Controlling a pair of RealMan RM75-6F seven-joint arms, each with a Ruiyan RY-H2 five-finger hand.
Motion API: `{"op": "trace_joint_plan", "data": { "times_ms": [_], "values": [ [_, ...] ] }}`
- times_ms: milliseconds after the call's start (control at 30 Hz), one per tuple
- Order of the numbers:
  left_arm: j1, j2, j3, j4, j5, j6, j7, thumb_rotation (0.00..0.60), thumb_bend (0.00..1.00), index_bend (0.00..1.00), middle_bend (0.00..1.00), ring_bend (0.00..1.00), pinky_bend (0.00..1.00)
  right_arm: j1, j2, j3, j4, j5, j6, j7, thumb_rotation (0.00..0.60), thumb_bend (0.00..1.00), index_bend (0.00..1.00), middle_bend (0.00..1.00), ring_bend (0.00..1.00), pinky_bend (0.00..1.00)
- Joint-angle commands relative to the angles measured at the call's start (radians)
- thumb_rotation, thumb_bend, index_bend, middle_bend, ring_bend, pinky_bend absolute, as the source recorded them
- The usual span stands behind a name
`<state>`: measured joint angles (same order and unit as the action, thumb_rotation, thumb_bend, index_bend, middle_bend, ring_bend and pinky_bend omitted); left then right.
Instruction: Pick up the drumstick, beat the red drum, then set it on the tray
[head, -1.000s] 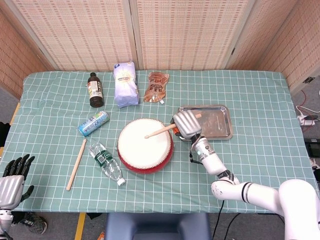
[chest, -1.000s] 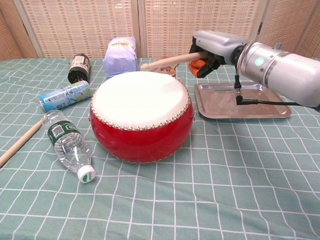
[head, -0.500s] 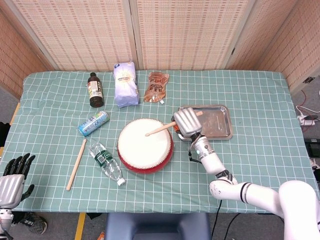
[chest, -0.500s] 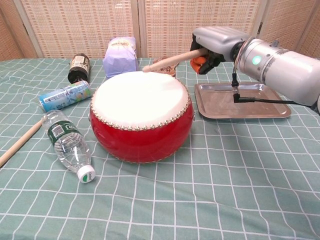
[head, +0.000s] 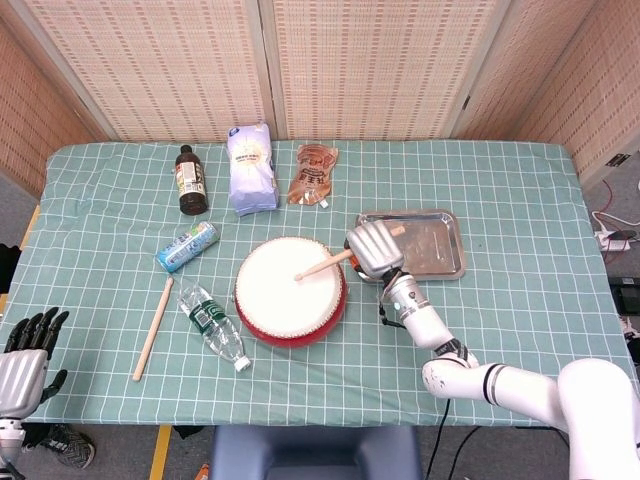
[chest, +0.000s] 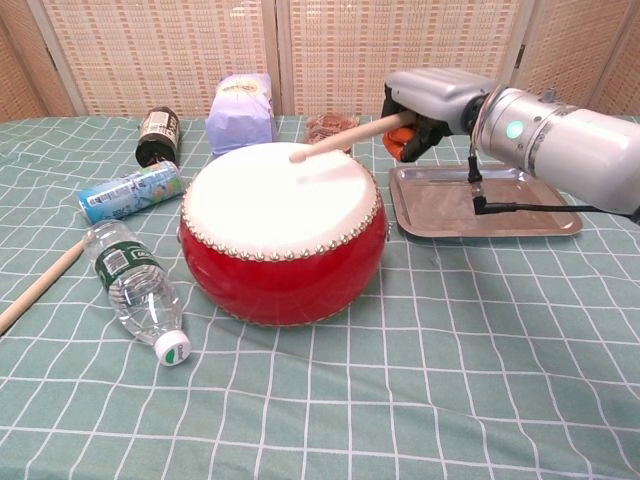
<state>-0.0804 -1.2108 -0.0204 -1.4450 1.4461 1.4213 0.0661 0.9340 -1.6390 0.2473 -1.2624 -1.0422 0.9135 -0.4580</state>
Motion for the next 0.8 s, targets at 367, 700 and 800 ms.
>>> {"op": "trace_joint_plan", "data": {
  "times_ms": [367, 700, 800],
  "values": [
    [-0.003, 0.000, -0.001, 0.002, -0.002, -0.004, 0.003, 0.600, 0.27, 0.00, 0.00, 0.00, 0.02, -0.057, -0.053, 0.091, 0.023, -0.131, 0.137, 0.451, 0.600, 1.00, 1.00, 1.00, 1.00, 1.00],
    [-0.001, 0.003, -0.002, -0.001, -0.003, -0.001, 0.006, 0.600, 0.27, 0.00, 0.00, 0.00, 0.02, -0.019, -0.012, -0.005, 0.066, -0.169, 0.037, 0.206, 0.600, 1.00, 1.00, 1.00, 1.00, 1.00],
    [-0.001, 0.002, -0.001, -0.001, -0.003, -0.002, 0.007, 0.600, 0.27, 0.00, 0.00, 0.00, 0.02, -0.012, -0.008, -0.020, 0.062, -0.146, 0.007, 0.133, 0.600, 1.00, 1.00, 1.00, 1.00, 1.00]
  ]
}}
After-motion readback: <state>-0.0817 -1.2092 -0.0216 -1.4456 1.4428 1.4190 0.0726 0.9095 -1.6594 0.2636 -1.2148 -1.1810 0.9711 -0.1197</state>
